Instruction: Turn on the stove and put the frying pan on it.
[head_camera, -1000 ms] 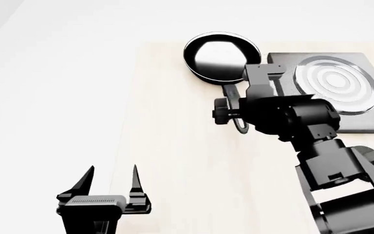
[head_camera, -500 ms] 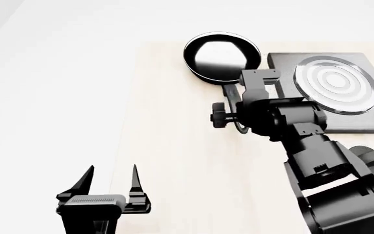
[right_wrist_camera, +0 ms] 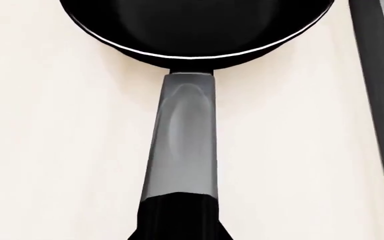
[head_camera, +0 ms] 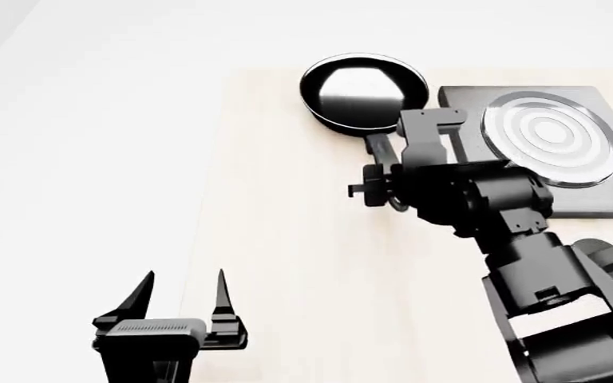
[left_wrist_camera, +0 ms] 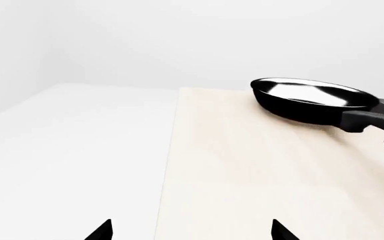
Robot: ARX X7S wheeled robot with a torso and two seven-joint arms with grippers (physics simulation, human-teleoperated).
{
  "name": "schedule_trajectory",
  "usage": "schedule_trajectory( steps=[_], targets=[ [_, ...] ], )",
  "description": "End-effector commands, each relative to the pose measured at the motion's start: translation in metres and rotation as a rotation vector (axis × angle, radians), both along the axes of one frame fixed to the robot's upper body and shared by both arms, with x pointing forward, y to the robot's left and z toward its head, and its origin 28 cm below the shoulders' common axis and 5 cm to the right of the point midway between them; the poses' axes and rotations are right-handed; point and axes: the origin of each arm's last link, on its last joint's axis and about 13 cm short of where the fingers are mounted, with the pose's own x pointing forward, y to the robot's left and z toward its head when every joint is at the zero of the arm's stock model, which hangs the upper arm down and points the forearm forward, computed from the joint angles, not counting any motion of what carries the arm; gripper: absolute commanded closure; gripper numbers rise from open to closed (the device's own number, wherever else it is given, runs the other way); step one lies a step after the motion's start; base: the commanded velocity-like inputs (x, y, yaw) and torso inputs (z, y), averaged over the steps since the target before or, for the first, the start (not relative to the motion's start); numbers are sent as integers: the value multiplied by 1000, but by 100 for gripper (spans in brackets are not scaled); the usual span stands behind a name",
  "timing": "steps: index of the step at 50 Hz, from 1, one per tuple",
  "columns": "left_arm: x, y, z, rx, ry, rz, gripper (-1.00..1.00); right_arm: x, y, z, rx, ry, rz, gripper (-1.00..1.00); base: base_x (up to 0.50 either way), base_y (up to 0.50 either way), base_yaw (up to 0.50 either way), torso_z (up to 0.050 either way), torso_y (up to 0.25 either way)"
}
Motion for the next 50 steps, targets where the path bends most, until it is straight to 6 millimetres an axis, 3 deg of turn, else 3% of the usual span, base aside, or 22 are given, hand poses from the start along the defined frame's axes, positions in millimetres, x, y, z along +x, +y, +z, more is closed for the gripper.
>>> schedule_trajectory(
  steps=[1,20,50],
  targets=[
    [0,0,0,1,0,1,-100,-18,2,20,-12,-92,31,100,0,0,0,0,0],
    [0,1,0,1,0,4,-100,-38,-1,36,-15,-214,33,100,0,0,0,0,1],
    [-1,0,0,1,1,1,-100,-62,-33,63,26,-282,-74,100,0,0,0,0,2]
  ],
)
